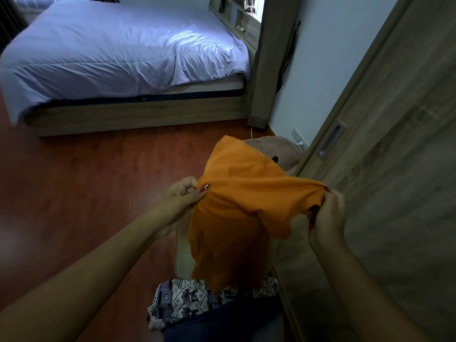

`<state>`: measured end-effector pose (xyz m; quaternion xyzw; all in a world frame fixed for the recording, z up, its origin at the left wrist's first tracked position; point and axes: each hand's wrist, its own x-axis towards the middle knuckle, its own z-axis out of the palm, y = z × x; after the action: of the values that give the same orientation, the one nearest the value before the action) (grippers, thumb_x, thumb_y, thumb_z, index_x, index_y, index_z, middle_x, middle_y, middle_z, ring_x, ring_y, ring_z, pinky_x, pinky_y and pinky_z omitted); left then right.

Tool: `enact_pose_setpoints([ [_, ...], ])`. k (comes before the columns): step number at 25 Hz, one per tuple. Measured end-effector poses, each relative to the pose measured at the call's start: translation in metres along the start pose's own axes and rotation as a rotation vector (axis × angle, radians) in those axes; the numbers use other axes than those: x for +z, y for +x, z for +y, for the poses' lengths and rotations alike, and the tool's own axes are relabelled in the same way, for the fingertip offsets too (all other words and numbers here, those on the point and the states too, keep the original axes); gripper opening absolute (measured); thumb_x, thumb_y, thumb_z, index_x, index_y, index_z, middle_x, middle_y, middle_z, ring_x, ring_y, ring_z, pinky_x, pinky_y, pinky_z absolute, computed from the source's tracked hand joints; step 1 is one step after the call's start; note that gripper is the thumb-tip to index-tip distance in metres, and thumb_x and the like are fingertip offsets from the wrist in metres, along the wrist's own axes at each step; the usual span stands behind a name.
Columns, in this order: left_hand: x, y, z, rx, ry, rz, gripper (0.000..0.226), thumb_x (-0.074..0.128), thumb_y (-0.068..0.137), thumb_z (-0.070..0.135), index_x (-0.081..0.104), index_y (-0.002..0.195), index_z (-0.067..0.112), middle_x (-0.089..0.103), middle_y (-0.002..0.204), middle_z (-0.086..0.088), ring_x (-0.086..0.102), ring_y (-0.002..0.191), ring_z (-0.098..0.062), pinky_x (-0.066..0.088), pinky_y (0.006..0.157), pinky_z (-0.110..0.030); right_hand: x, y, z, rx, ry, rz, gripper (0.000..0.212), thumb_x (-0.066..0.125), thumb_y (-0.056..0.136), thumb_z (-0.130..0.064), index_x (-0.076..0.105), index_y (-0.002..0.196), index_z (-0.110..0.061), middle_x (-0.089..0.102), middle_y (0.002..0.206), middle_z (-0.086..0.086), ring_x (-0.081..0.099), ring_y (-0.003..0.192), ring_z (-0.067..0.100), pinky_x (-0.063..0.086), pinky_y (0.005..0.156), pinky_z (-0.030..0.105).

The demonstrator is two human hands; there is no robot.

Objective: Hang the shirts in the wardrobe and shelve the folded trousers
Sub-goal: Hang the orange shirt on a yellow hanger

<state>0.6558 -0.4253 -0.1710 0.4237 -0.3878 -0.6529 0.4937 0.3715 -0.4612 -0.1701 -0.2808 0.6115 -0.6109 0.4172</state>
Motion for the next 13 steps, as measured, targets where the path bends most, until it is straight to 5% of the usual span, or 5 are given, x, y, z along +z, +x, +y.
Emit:
enact_pose_setpoints([
  [3,0.016,-0.007,-0.023,-0.129,-0.171,0.007,0.012,0.060,0.081,0.000,0.052,0.084,0.007,0.064,0.069,-0.004,0.064,0.061,-0.009,0.055,0.059,-0.018,0.014,-0.009,0.012,0.057,-0.284,-0.188,0.032,0.050,0.092,-0.025,0.039,0.120,-0.013,0.054,0.112,0.013,0.058,0.092,0.026,0.049,0.069,0.035],
  [6,0.026,-0.010,-0.036,-0.242,-0.309,0.097,0.028,0.061,0.084,0.001,0.054,0.110,0.004,0.070,0.091,-0.013,0.071,0.072,-0.017,0.059,0.059,-0.026,0.028,-0.030,0.016,-0.039,-0.510,-0.408,0.056,0.066,0.083,-0.032,0.035,0.125,-0.013,0.051,0.105,0.000,0.056,0.090,0.016,0.045,0.067,0.025],
  [9,0.031,-0.012,-0.038,-0.314,-0.333,0.130,0.034,0.061,0.089,0.018,0.055,0.121,0.010,0.073,0.104,-0.014,0.073,0.087,-0.023,0.061,0.068,-0.033,0.028,-0.032,0.023,-0.131,-0.830,-0.586,0.020,0.067,0.083,-0.023,0.056,0.097,-0.014,0.056,0.079,-0.001,0.053,0.073,0.010,0.040,0.061,0.023],
  [11,0.034,-0.016,-0.032,-0.288,-0.304,0.085,0.027,0.056,0.092,0.021,0.060,0.118,0.012,0.072,0.109,-0.012,0.071,0.095,-0.023,0.061,0.073,-0.033,0.021,-0.035,0.017,-0.153,-0.715,-0.571,0.007,0.057,0.089,-0.014,0.061,0.086,-0.010,0.059,0.079,0.007,0.052,0.069,0.011,0.041,0.062,0.024],
  [13,0.043,-0.021,-0.022,-0.224,-0.216,0.046,0.022,0.052,0.095,0.017,0.063,0.113,0.012,0.075,0.099,-0.007,0.073,0.085,-0.016,0.059,0.066,-0.024,0.009,-0.040,-0.008,0.024,-0.286,-0.449,0.016,0.046,0.093,-0.012,0.059,0.085,-0.010,0.058,0.078,0.009,0.052,0.070,0.013,0.044,0.061,0.023],
])
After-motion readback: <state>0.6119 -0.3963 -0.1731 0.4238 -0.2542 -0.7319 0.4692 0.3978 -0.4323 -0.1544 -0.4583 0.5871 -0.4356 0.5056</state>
